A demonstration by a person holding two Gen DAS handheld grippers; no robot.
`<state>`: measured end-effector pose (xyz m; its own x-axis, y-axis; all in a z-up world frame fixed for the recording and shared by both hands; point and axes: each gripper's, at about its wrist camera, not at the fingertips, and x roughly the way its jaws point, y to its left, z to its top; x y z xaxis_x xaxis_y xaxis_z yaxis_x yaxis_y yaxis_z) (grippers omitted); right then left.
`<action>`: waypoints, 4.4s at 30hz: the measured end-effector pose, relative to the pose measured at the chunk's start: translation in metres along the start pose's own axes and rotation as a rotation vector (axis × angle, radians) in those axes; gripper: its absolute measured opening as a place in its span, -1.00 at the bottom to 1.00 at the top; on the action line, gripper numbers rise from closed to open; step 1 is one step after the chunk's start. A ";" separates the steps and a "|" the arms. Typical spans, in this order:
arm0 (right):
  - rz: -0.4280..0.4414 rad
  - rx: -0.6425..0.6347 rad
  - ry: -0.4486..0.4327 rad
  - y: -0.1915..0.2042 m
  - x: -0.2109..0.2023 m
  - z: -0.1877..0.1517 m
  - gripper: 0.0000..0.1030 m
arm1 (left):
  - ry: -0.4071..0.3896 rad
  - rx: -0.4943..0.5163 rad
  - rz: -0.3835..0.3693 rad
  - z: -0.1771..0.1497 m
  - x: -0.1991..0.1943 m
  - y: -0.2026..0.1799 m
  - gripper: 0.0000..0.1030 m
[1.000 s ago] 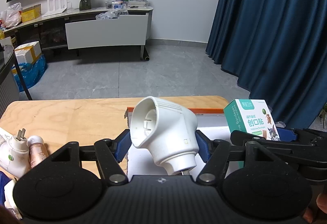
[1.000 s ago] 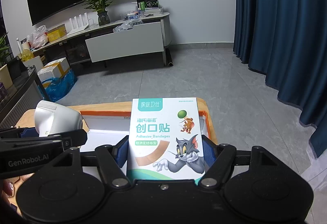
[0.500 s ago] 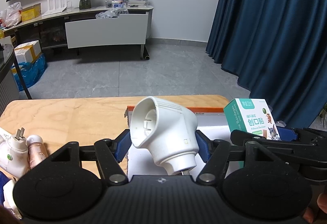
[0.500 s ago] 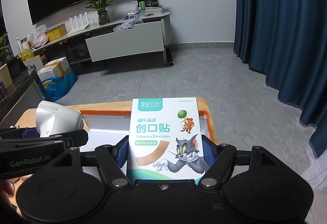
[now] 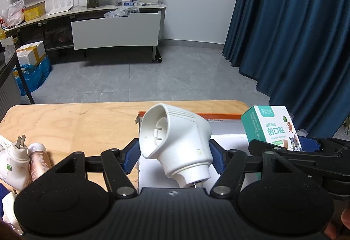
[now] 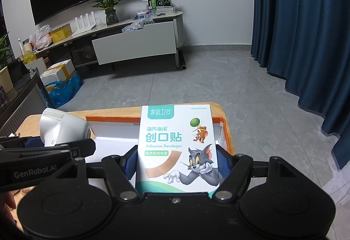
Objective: Organize rigid objects
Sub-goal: 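Carry the white adapter and green bandage box with both grippers toward the white box lid, then lower the adapter and bandage box into the lid and open both grippers, then withdraw both tools from the lid back toward the table items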
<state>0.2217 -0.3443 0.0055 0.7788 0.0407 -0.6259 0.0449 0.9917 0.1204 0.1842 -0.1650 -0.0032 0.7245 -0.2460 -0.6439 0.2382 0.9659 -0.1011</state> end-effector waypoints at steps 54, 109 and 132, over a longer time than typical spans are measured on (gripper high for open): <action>-0.058 0.100 -0.160 -0.028 -0.029 0.012 0.70 | 0.046 0.025 -0.067 -0.003 0.012 -0.020 0.77; 0.137 -0.082 -0.080 0.145 -0.155 -0.086 0.83 | -0.023 -0.155 0.145 -0.085 -0.177 0.119 1.00; 0.196 -0.107 -0.008 0.172 -0.135 -0.108 0.83 | 0.037 -0.229 0.135 -0.123 -0.159 0.156 1.00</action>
<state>0.0565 -0.1656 0.0273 0.7710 0.2339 -0.5923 -0.1742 0.9721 0.1571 0.0264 0.0349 -0.0100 0.7142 -0.1152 -0.6904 -0.0146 0.9837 -0.1792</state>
